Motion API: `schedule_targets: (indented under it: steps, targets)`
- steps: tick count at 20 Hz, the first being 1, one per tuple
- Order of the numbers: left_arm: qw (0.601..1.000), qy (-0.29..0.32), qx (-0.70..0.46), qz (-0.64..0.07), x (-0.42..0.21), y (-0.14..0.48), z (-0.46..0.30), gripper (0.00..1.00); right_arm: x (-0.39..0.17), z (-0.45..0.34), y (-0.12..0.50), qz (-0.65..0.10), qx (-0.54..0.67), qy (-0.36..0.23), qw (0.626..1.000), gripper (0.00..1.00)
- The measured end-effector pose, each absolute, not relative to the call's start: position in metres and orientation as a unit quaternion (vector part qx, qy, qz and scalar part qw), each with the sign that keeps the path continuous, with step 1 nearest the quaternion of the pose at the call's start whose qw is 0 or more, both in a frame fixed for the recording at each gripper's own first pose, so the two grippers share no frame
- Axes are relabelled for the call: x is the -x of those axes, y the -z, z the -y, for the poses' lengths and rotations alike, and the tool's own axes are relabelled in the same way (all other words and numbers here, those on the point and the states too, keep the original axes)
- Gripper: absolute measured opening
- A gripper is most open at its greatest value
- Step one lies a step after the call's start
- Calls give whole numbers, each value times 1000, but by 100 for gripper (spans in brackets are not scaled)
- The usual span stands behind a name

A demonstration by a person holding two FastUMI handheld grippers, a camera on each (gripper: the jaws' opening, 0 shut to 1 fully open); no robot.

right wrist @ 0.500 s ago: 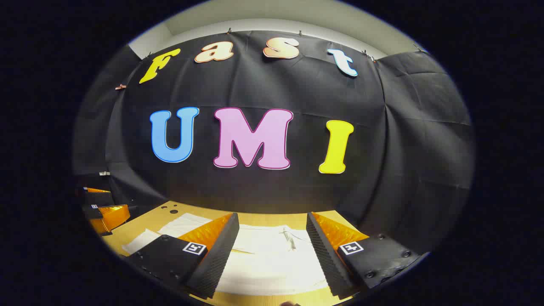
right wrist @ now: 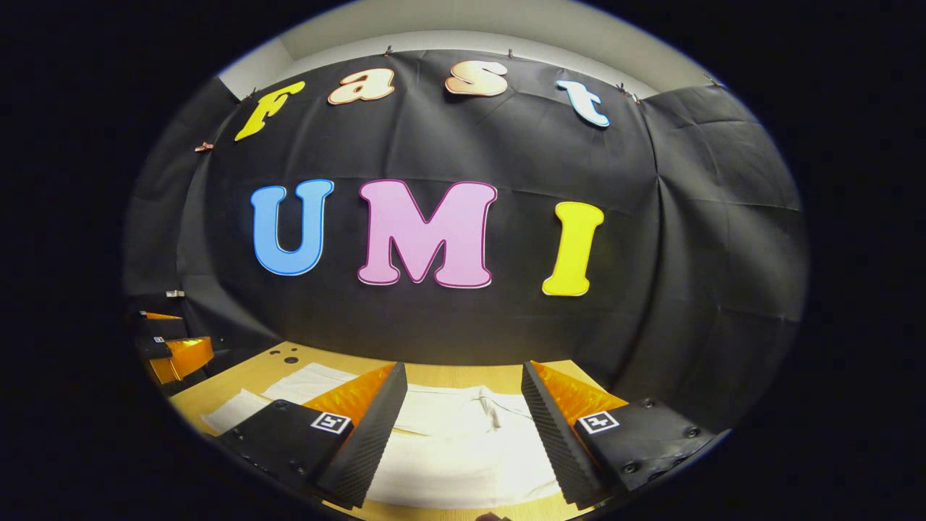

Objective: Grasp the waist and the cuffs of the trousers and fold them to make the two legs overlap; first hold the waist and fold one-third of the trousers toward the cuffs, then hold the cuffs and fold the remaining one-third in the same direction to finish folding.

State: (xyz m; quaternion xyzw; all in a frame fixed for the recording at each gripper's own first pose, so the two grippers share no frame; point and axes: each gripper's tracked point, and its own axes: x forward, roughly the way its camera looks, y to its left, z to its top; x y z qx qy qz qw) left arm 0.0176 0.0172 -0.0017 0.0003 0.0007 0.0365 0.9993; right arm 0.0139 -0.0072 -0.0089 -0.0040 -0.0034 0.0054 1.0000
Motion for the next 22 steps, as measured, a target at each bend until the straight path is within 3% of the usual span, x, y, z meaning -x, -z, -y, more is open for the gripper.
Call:
schedule_targets:
  steps: [9, 22]
  targets:
    - [998, -53, 4, -33, -15, 22, -14, 97, -25, 49, 32, -13, 33, -11, 999, 98]
    - [990, -98, 29, -101, -5, 80, 15, 98, -42, 197, 139, -135, 253, -61, 956, 98]
